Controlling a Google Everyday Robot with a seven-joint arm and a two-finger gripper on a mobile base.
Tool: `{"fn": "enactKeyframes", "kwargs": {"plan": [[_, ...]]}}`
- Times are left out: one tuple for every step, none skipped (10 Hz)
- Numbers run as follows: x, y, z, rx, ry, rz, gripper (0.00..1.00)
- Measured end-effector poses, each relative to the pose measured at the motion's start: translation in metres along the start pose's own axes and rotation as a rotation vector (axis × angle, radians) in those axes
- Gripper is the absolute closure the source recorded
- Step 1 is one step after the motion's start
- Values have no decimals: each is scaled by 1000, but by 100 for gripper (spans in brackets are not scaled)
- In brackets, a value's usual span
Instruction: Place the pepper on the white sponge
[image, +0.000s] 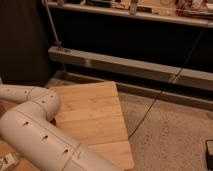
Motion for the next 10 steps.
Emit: {"fn": "enactKeyframes", "kwargs": {"plan": [[2,0,0,0,8,-2,20],[4,0,0,0,17,-3,20],[5,-1,-1,3,23,-3,20],[6,-1,-1,6,29,-3,20],[4,-4,-7,19,29,6,20],[3,-8,-14,33,25,15,20],[2,-17,-33,69,18,35,20],[6,-28,-51,113,27,58,20],[15,-41,-72,168,43,100,20],[28,-56,-92,229,65,159,20]]}}
